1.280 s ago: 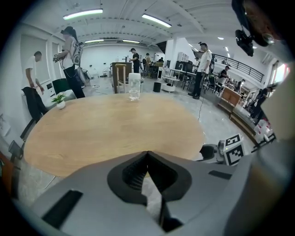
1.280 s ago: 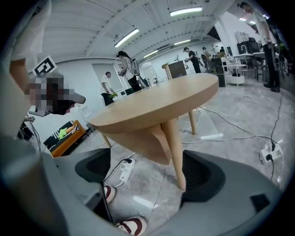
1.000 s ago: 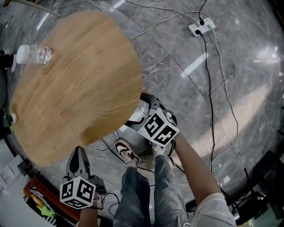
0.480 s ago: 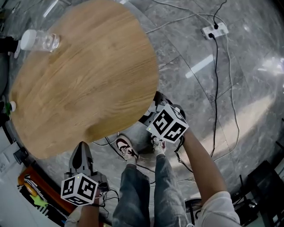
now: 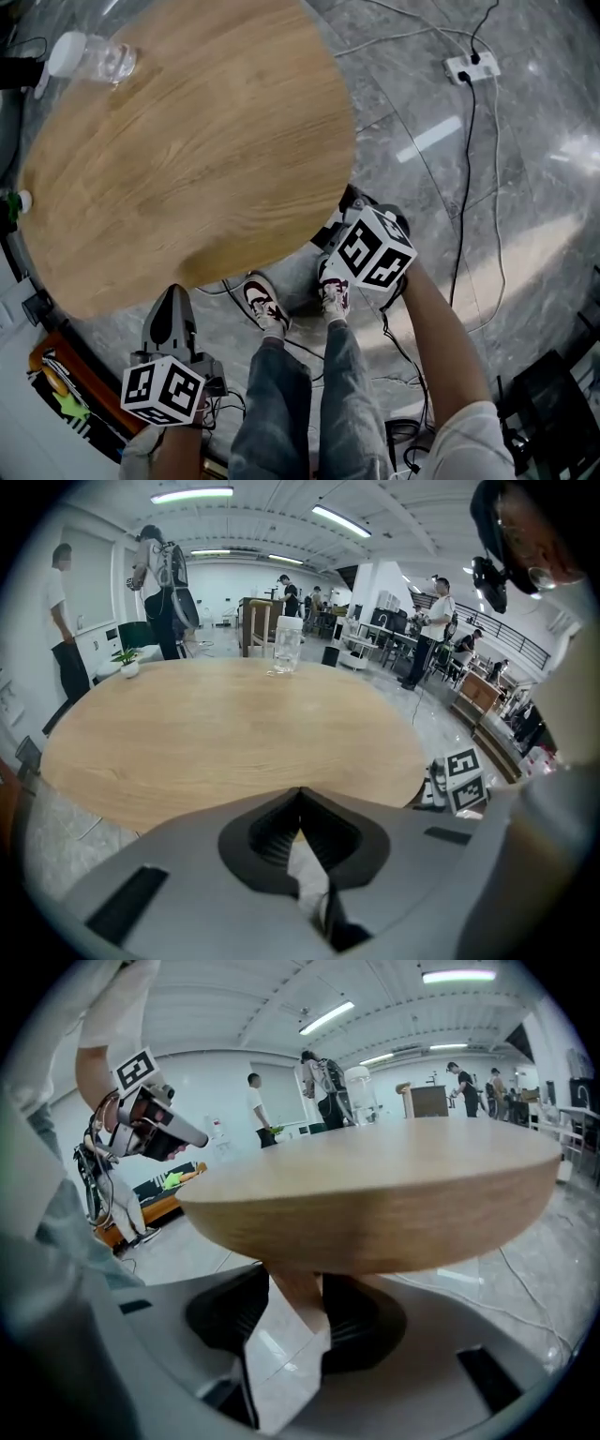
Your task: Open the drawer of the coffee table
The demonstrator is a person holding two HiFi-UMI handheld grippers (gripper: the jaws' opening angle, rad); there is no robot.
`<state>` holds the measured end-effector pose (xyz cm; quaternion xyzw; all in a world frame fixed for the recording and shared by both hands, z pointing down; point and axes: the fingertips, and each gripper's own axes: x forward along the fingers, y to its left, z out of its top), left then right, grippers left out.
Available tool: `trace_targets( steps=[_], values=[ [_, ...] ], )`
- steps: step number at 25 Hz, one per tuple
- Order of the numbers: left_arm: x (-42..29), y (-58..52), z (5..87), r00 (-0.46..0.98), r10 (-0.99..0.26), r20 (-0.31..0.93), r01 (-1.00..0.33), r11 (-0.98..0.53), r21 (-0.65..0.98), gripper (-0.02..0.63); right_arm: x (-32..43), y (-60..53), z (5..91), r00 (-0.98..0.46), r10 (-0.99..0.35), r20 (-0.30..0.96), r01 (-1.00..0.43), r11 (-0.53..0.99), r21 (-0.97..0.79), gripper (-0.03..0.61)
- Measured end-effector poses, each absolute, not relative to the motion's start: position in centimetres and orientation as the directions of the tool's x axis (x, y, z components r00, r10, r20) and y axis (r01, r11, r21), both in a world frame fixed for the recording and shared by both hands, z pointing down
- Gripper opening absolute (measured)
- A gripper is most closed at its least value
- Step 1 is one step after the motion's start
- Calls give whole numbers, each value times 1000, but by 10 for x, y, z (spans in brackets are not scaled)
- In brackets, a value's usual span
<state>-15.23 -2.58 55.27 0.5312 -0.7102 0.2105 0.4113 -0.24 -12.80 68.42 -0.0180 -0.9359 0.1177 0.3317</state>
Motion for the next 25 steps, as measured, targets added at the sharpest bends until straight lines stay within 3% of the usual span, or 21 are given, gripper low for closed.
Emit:
trace_targets(
  steps=[25],
  values=[
    [-131,-6,561,-86,-563,822,-919,364,153,-6,13,-102,673,-748,199,633,122,979,-164,127]
  ],
)
